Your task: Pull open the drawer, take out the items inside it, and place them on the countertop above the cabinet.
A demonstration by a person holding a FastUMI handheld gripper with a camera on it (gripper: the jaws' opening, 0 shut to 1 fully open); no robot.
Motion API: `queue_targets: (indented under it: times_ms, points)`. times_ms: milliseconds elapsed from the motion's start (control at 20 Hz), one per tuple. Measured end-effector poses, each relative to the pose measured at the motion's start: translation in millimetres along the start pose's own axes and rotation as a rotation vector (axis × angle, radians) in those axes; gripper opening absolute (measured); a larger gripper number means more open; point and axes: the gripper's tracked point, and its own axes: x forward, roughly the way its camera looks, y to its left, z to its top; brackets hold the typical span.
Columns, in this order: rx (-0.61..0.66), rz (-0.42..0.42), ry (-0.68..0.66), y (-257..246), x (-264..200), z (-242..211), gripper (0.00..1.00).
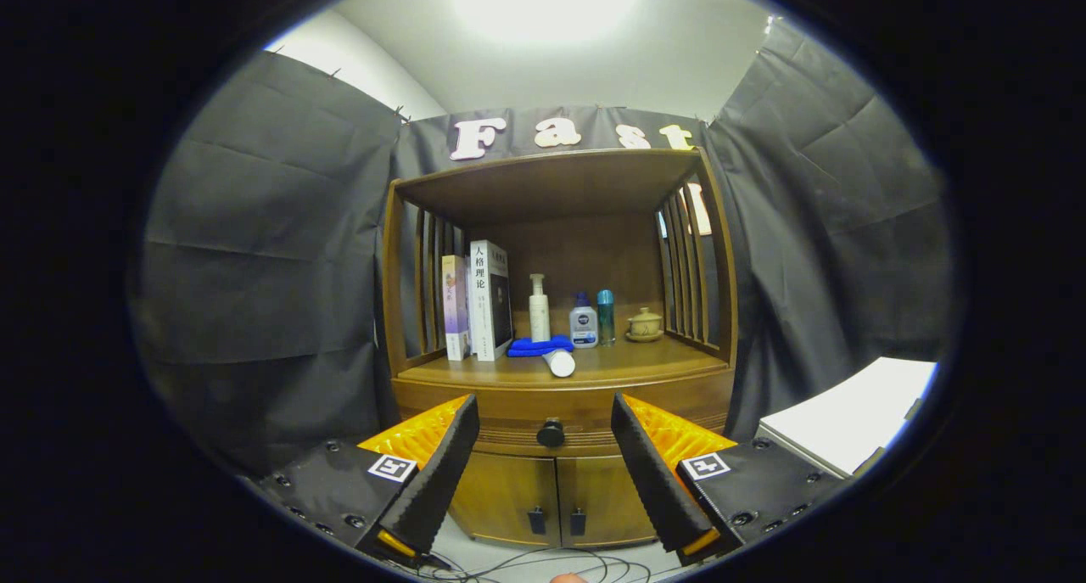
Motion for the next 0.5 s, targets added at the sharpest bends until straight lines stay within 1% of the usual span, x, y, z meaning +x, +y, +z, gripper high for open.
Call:
queue_targets:
  times_ms: [150, 250, 500]
  points:
    - [-0.018, 0.02, 0.01, 6.0, -5.6, -3.0, 0.98]
    - [-0.007, 0.043, 0.034, 12.4, -8.9, -9.1, 0.98]
    - [-0.004, 0.045, 0.042, 11.3, -6.4, -9.9, 0.98]
